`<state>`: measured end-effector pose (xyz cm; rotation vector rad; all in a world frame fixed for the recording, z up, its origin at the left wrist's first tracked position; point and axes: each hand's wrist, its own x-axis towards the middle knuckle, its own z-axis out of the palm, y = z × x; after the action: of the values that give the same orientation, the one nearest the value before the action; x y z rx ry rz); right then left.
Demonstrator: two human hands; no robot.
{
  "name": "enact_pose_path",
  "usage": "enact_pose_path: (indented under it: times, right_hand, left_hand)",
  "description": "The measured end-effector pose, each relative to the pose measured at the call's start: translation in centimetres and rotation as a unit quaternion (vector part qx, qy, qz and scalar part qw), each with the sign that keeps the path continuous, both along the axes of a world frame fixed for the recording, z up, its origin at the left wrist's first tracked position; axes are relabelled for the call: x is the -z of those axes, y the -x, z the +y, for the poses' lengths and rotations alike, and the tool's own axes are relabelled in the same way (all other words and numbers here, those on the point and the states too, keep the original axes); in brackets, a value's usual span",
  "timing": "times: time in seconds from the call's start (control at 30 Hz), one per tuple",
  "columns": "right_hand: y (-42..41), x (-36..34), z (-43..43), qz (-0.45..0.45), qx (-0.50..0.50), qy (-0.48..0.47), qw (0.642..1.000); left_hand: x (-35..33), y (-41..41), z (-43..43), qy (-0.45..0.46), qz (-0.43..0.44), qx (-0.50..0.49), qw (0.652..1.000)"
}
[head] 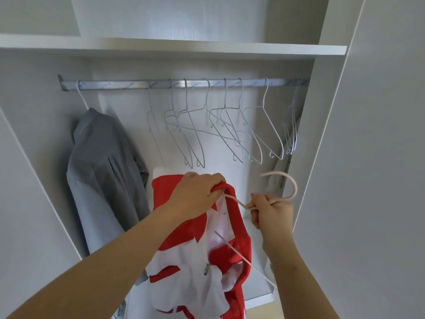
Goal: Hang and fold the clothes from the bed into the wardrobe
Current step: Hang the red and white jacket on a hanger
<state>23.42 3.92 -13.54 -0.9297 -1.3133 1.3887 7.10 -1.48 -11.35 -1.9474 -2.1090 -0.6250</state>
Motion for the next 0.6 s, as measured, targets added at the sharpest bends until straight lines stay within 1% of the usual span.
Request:
enact_pose_path:
  times: [0.07, 0.1, 0.13, 0.2, 0.23, 0.3, 0.37, 0.4, 0.43, 0.47, 0.5, 0.53, 0.6]
  right_hand:
    - [-0.3, -0.3, -0.2, 0.017, 0.022, 0.007, 1.000]
    - [-0.4, -0.5, -0.4, 0.027, 0.031, 0.003, 0.999]
    - [-0.5, -0.7, -0.6, 0.034, 0.039, -0.013, 0.999]
    - [-0.3, -1.4, -0.8, 0.030, 0.069, -0.087, 0.993]
    - [-0.2, -1.6, -0.9, 0.015, 0.094, -0.137, 0.986]
    - [-0.2, -1.9, -1.0, -0.025, 0.163, -0.234, 0.958]
    - [-0.3, -1.3, -1.1, -0.031, 0.236, -0.296, 0.925]
    - [-0.4, -0.8, -1.2, -0.022, 0.253, -0.304, 0.918]
    - [-0.4, -0.2, -1.4, -0.009, 0.242, -0.285, 0.927]
    - [-0.3, 0.6, -1.5, -0.002, 0.209, -0.243, 0.947]
    - [-0.1, 1.5, -1.5, -0.018, 0.170, -0.193, 0.966]
    - [0.0, 2.3, -1.5, -0.061, 0.131, -0.152, 0.978]
    - [0.4, 4.0, -1.1, -0.153, 0.064, -0.073, 0.983]
  left_hand:
    - [0.0, -0.2, 0.1, 0.002, -0.017, 0.024, 1.000]
    - [-0.1, -0.4, 0.1, -0.007, -0.015, 0.016, 1.000]
    - [-0.2, -0.6, 0.1, -0.029, -0.022, -0.005, 0.999]
    - [-0.7, -1.1, 0.5, -0.102, -0.055, -0.058, 0.992]
    - [-0.9, -1.3, 0.6, -0.134, -0.068, -0.084, 0.985]
    - [-1.6, -1.5, 0.7, -0.163, -0.091, -0.125, 0.974]
    - [-2.2, -1.0, 0.6, -0.181, -0.125, -0.154, 0.963]
    - [-2.6, -0.7, 0.5, -0.194, -0.145, -0.168, 0.956]
    - [-3.0, -0.3, 0.4, -0.209, -0.166, -0.181, 0.946]
    - [-3.5, 0.0, 0.3, -0.223, -0.191, -0.195, 0.936]
    - [-4.0, 0.3, 0.1, -0.233, -0.220, -0.206, 0.925]
    - [-4.5, 0.5, 0.0, -0.239, -0.252, -0.212, 0.914]
    - [-5.3, 0.9, -0.4, -0.249, -0.317, -0.204, 0.892]
